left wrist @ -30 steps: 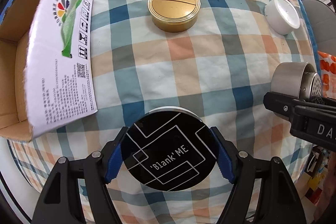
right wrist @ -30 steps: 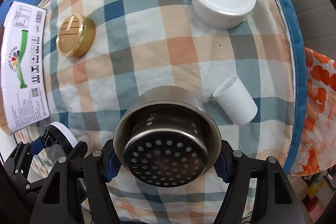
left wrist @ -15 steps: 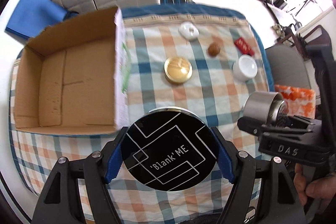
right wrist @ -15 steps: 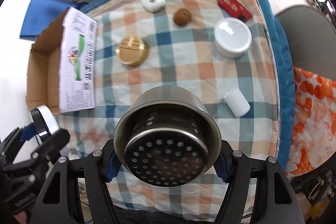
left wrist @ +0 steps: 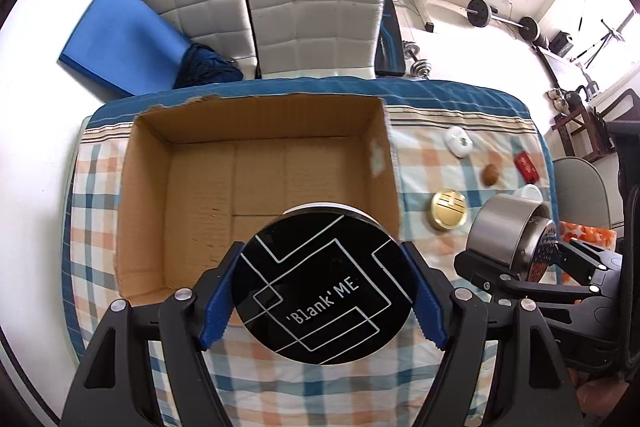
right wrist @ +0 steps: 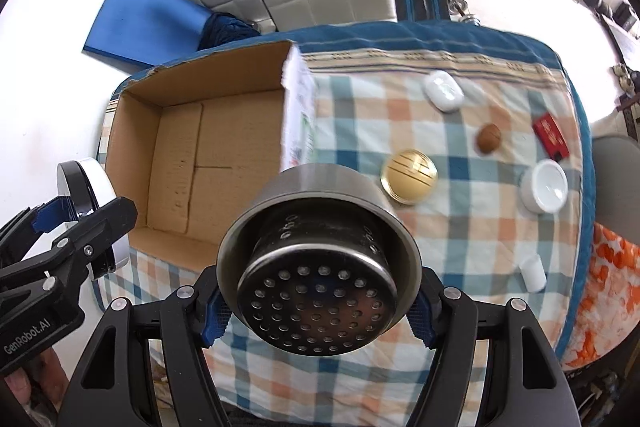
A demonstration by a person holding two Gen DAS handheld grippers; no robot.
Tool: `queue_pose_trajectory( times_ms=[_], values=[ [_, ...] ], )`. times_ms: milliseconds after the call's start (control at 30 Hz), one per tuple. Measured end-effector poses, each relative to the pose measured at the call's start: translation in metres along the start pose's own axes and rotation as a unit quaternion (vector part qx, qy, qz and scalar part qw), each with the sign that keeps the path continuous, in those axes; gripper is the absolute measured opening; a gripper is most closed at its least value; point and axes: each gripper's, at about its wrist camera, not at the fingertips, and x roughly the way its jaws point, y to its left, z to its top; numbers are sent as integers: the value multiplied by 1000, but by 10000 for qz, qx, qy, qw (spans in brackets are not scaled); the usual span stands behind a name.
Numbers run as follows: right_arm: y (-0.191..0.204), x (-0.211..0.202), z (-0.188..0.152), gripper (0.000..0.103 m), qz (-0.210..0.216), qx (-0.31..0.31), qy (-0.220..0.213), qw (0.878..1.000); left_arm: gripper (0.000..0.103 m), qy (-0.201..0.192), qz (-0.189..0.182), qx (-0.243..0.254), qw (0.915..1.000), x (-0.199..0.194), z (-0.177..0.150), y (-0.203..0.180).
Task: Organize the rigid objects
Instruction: 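Carry the black tin and steel cup over the cardboard box with both tools, then lower both held containers into the box and open both tools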
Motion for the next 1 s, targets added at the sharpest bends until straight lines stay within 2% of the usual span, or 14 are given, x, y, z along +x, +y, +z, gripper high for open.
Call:
queue_pose_trajectory(
  times_ms=[267, 467, 633, 800, 867, 1000],
  values=[
    [71, 31, 36, 72, -117, -90, 2, 9999, 73, 118, -94, 19, 9999, 25, 30, 69],
    [101, 75, 62, 72, -170, -141, 138, 9997, 73, 462, -547, -207, 9972, 72, 58, 112],
    [103, 121, 79, 73, -126, -75, 433, 9990, 74, 1057, -1122, -522, 9867, 133, 77, 135],
    [101, 161, 91, 73, -238, -113, 750, 9968, 74, 1591, -1440, -570, 9750, 188, 85, 134],
    [105, 166, 95, 73, -441, -255, 681, 9964, 74, 1700, -1496, -628, 9720, 202, 87, 135],
    [111, 179, 104, 73, -218, -256, 868, 9957, 74, 1817, -1632, -687, 9673, 219, 90, 133]
  ],
)
